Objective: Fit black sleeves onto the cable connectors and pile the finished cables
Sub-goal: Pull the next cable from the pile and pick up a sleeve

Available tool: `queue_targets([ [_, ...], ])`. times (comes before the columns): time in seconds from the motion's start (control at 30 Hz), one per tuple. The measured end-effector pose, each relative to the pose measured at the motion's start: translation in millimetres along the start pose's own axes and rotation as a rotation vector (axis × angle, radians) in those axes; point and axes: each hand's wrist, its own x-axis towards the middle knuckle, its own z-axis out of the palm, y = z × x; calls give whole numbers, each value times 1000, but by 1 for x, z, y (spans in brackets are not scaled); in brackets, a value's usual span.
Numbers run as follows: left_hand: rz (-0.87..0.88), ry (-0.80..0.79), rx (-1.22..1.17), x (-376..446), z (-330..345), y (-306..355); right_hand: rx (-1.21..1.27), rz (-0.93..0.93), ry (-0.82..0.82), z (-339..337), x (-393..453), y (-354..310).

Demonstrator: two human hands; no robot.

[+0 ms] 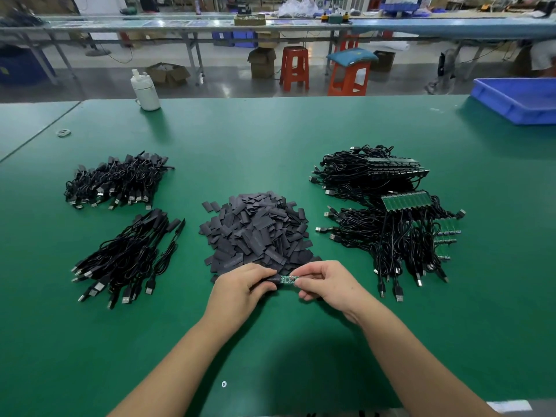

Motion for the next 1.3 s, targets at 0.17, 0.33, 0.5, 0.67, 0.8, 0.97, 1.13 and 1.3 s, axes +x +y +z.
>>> queue_targets([
  [0.17,10,-11,13,0,1,-1,3,8,7,0,1,0],
  [0.33,62,-14,46,0,2,0,3,31,16,0,2,1],
  [0.5,90,-14,66,0,2,2,26,47,25,0,2,1],
  [0.67,36,-24,4,1,0,1,6,42,33,0,2,-1],
  [0.8,4,-17,-14,1,0,2,-12,36,45,2,3,-1],
  [0.97,21,-55,-9,1,3,5,-46,19,4,7,3,-1],
  [1.13,27,-68,-8,1,7,6,-45,-12,-22,8,3,0],
  [1.3,7,-75,-47,-1,10,4,-72,-40,-29,6,1,1],
])
